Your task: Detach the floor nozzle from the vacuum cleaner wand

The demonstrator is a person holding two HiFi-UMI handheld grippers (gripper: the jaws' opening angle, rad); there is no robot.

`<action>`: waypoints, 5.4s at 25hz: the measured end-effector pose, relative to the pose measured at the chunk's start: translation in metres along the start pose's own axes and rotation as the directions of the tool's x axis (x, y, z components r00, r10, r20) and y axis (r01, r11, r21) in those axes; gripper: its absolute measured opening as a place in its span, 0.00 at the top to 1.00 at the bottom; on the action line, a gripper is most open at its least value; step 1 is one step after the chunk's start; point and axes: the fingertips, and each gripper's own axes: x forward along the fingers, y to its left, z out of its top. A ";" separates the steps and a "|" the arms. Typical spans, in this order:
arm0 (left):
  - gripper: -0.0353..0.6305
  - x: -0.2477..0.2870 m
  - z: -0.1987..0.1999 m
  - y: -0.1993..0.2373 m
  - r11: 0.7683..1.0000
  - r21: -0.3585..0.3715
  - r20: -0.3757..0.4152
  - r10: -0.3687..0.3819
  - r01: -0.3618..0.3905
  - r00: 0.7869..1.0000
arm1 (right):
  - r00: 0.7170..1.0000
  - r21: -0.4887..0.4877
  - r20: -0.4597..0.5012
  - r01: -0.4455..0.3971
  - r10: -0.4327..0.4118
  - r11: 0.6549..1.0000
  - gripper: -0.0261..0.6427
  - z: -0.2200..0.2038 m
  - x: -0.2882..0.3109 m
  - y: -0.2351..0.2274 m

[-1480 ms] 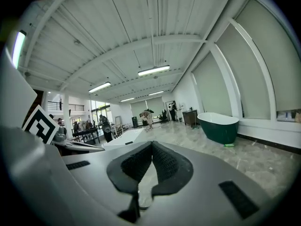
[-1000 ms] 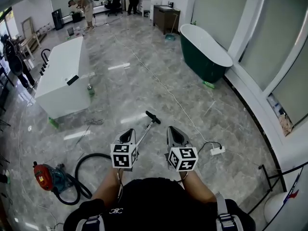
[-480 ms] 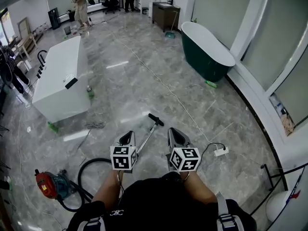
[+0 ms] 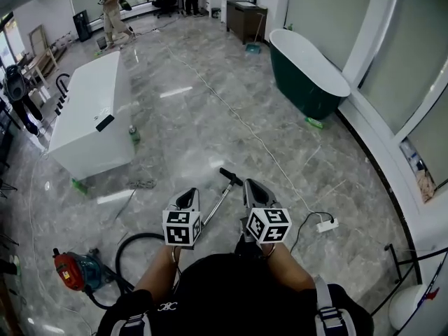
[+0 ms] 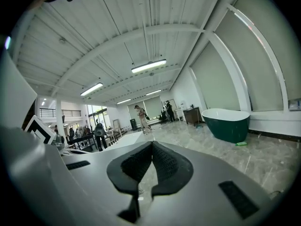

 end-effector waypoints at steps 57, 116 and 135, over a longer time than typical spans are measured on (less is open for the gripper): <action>0.93 0.556 -0.371 0.091 0.997 -0.032 -0.645 0.029 -0.065 0.764 | 0.846 0.102 -0.512 -0.112 0.149 0.988 0.94 -0.252 0.407 -0.342; 0.70 0.624 -0.447 -0.045 0.883 -0.096 -0.545 -0.433 0.459 0.718 | 0.809 0.432 -0.522 -0.023 0.271 0.902 0.53 -0.450 0.445 -0.379; 0.70 0.603 -0.420 -0.123 0.737 -0.254 -0.366 -0.673 0.627 0.643 | 0.767 0.527 -0.311 -0.352 0.561 0.773 0.74 -0.405 0.401 -0.393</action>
